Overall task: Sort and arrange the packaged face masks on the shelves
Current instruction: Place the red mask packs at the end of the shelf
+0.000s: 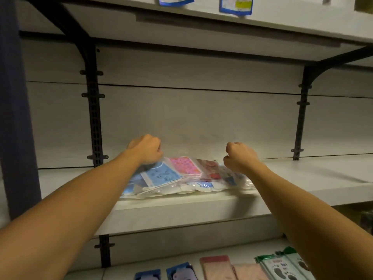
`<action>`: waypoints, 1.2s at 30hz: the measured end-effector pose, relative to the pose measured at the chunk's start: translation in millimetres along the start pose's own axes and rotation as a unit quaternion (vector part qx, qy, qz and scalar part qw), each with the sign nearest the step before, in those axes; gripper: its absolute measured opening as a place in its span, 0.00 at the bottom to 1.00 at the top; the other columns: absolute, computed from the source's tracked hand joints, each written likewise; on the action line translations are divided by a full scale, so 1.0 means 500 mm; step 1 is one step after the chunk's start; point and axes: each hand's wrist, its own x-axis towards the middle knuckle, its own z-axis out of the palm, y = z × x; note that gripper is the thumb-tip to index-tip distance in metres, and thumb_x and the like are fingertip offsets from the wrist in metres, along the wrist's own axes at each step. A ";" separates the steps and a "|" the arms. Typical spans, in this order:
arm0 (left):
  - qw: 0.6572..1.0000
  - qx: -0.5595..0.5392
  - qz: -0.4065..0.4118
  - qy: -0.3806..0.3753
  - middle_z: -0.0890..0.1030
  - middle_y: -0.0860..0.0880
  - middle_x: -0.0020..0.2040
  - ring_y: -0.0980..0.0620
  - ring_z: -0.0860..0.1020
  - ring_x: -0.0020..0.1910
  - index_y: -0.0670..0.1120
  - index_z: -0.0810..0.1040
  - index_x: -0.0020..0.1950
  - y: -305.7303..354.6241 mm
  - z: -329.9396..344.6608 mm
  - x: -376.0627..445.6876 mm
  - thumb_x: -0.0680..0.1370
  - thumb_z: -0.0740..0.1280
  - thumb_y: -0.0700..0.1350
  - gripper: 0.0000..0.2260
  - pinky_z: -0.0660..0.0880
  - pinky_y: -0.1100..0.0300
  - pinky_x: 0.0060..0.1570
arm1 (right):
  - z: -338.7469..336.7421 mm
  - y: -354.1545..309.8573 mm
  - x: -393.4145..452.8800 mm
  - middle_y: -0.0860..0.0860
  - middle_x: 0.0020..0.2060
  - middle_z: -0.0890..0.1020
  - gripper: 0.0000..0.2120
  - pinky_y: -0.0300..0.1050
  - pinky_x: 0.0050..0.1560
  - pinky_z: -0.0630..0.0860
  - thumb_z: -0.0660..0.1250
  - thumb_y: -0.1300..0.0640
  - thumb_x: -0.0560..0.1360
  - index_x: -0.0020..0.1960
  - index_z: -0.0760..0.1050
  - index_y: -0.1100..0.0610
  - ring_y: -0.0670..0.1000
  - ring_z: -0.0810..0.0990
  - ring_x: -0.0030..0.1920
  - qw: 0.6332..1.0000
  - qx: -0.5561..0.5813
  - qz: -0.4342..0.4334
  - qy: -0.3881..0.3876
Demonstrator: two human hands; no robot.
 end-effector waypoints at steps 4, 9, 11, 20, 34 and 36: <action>0.999 -0.018 -0.045 -0.024 0.82 0.43 0.51 0.41 0.80 0.48 0.45 0.83 0.50 0.038 -0.006 0.028 0.76 0.66 0.50 0.10 0.79 0.52 0.48 | 0.000 0.054 0.045 0.56 0.57 0.79 0.17 0.48 0.50 0.77 0.64 0.54 0.76 0.63 0.74 0.57 0.59 0.79 0.53 0.999 -0.013 -0.003 -0.042; 0.993 -0.041 -0.089 -0.073 0.81 0.41 0.47 0.42 0.78 0.45 0.43 0.77 0.40 0.096 0.003 0.066 0.74 0.72 0.54 0.15 0.75 0.55 0.43 | 0.006 0.115 0.089 0.57 0.50 0.82 0.12 0.45 0.42 0.74 0.66 0.52 0.73 0.52 0.78 0.58 0.58 0.80 0.47 0.995 0.031 0.021 -0.096; 0.985 -0.039 -0.116 -0.126 0.77 0.46 0.41 0.43 0.77 0.45 0.46 0.71 0.36 0.119 0.009 0.073 0.73 0.74 0.59 0.20 0.72 0.57 0.43 | 0.012 0.127 0.100 0.56 0.50 0.82 0.14 0.46 0.44 0.76 0.67 0.50 0.74 0.53 0.79 0.58 0.57 0.80 0.47 0.993 0.042 0.021 -0.111; 0.967 -0.063 -0.186 -0.160 0.80 0.43 0.60 0.43 0.79 0.53 0.43 0.79 0.60 0.150 0.026 0.083 0.74 0.76 0.55 0.21 0.75 0.56 0.51 | 0.045 0.145 0.116 0.54 0.50 0.83 0.20 0.47 0.49 0.79 0.68 0.43 0.74 0.56 0.81 0.58 0.55 0.80 0.48 0.985 0.059 0.001 -0.159; 0.950 -0.230 -0.205 0.049 0.84 0.52 0.45 0.46 0.81 0.53 0.54 0.78 0.58 0.136 0.039 0.087 0.70 0.79 0.55 0.20 0.71 0.48 0.65 | 0.080 0.077 0.111 0.52 0.51 0.82 0.44 0.54 0.58 0.79 0.61 0.16 0.57 0.52 0.83 0.51 0.54 0.79 0.53 0.971 0.112 -0.048 -0.207; 0.946 -0.232 -0.203 0.095 0.83 0.54 0.51 0.46 0.78 0.56 0.55 0.76 0.59 0.137 0.036 0.087 0.72 0.77 0.58 0.20 0.64 0.49 0.65 | 0.083 0.061 0.107 0.52 0.56 0.78 0.44 0.54 0.61 0.75 0.60 0.15 0.58 0.58 0.82 0.46 0.55 0.75 0.58 0.971 0.076 -0.062 -0.217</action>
